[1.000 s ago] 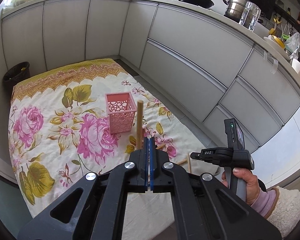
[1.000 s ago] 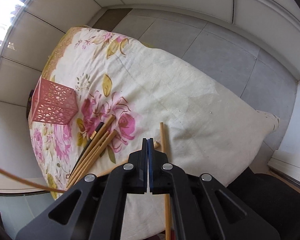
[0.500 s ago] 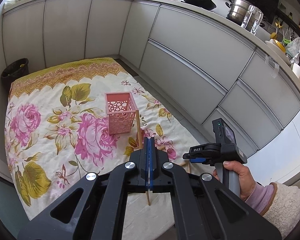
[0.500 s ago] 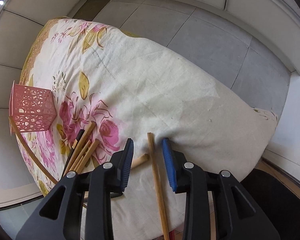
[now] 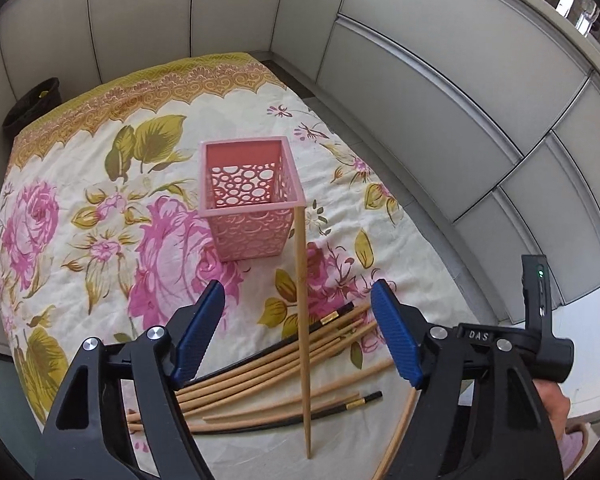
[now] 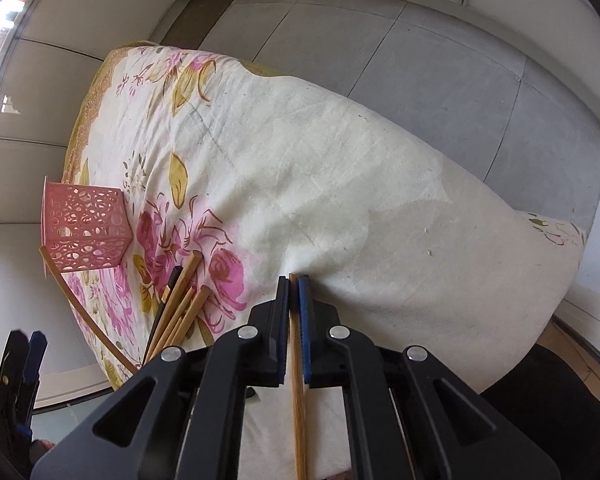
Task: Organize utensils
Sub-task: 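Lift the wooden chopstick upright with the left gripper toward the pink holder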
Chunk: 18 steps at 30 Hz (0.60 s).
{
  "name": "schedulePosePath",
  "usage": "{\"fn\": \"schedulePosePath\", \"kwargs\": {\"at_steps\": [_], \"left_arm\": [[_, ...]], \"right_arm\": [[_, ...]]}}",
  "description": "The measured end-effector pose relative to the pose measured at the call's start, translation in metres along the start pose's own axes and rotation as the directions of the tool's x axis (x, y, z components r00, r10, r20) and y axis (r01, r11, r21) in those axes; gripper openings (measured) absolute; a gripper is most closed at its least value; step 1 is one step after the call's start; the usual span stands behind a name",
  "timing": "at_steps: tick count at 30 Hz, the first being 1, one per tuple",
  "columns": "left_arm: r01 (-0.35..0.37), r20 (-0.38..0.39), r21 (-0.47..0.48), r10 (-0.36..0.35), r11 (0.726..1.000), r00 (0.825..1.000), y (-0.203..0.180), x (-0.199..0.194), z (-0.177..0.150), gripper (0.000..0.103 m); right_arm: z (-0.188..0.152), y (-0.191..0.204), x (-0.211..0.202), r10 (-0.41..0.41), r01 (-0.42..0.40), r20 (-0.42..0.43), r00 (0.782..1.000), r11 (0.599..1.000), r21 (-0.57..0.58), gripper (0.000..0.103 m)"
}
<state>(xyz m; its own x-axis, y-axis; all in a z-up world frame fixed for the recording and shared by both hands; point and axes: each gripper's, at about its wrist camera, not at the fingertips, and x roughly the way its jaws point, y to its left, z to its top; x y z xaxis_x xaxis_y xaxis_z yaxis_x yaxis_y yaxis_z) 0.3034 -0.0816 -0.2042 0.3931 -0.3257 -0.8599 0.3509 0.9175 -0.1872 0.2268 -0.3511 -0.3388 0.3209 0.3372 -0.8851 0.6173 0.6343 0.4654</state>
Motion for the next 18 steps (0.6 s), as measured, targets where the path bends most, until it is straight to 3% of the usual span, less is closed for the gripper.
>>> {"fn": "schedulePosePath", "kwargs": {"at_steps": [2, 4, 5, 6, 10, 18], "left_arm": [[-0.028, -0.024, 0.012, 0.029, 1.0, 0.999, -0.008, 0.02, 0.008, 0.061], [-0.072, -0.045, 0.033, 0.074, 0.997, 0.996, -0.014, 0.041, 0.015, 0.035], [-0.089, -0.06, 0.044, 0.091, 0.995, 0.994, -0.015, 0.051, 0.018, 0.012], [-0.099, -0.077, 0.044, 0.102, 0.994, 0.992, -0.016, 0.058, 0.018, 0.007], [-0.121, 0.014, 0.103, 0.12, 0.987, 0.993, -0.026, 0.038, 0.004, 0.007], [-0.044, 0.121, 0.168, 0.024, 0.985, 0.992, -0.036, -0.045, -0.038, 0.007]], "right_arm": [[0.001, -0.005, 0.001, 0.037, -0.037, -0.012, 0.999, 0.999, 0.024, 0.003], [0.001, -0.009, 0.002, 0.061, -0.06, -0.021, 0.998, 0.998, 0.032, 0.003], [0.002, -0.01, 0.002, 0.069, -0.068, -0.025, 0.997, 0.997, 0.036, 0.004], [0.002, -0.011, 0.002, 0.077, -0.075, -0.031, 0.997, 0.996, 0.038, 0.004], [0.002, -0.017, 0.0, 0.098, -0.095, -0.051, 0.994, 0.994, 0.056, 0.004], [-0.001, -0.011, 0.0, 0.042, -0.038, -0.072, 0.997, 0.998, 0.054, 0.007]]}}
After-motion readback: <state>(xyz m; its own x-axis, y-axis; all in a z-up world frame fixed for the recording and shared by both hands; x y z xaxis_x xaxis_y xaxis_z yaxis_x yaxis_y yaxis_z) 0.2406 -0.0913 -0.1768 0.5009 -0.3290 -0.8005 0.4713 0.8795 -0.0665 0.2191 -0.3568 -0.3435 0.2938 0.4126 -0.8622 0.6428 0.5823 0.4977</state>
